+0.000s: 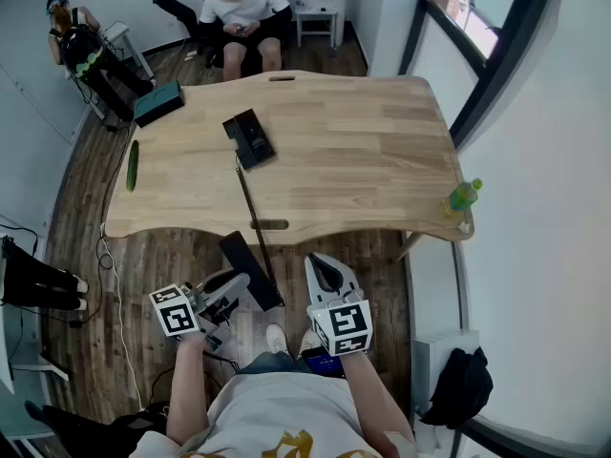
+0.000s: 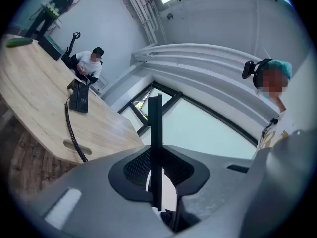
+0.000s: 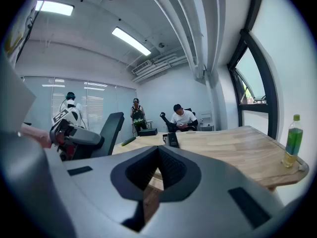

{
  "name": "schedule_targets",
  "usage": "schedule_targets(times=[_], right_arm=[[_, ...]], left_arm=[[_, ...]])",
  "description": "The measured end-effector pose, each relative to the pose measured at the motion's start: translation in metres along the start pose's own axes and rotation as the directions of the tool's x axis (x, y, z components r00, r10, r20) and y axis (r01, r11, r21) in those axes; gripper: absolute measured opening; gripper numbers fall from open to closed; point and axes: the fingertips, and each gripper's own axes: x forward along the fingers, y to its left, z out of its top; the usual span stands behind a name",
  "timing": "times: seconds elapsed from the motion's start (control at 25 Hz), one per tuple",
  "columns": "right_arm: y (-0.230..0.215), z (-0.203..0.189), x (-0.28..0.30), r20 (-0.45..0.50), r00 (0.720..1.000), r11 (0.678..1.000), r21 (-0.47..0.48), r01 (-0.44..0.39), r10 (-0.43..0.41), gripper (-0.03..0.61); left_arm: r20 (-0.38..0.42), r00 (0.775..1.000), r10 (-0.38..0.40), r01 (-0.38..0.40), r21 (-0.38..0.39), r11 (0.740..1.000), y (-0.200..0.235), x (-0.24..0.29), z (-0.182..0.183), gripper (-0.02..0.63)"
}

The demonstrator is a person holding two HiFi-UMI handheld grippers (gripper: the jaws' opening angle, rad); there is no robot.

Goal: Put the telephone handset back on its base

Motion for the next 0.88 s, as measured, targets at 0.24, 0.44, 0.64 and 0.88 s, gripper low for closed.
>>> schedule_targets(times=[0.24, 0.44, 0.64, 0.88], right_arm=[[-0.004, 0.005, -0.005, 0.009, 1.0, 1.0, -0.01, 0.002, -0.002, 0.005], [-0.007, 0.009, -0.008, 0.022, 1.0, 1.0, -0.013, -0.001, 0.001, 0.005], [-0.016, 0.009, -0.01, 0.015, 1.0, 1.0, 0.015, 0.009, -0.009, 0.005], [-0.03, 0.011, -0.01, 0.01, 1.0, 1.0, 0.013, 0.018, -0.018, 0.005]], left_arm=[[0.005, 1.0, 0.003, -0.003, 0.005, 1.0, -0.004, 0.001, 0.0, 0.069], [0.016, 1.0, -0.001, 0.0, 0.005, 1.0, -0.008, 0.005, 0.003, 0.069], [0.01, 1.0, -0.001, 0.001, 0.002, 1.0, -0.008, 0.011, 0.002, 0.069], [0.018, 1.0, 0.005, -0.004, -0.012, 1.0, -0.002, 0.018, 0.007, 0.069]])
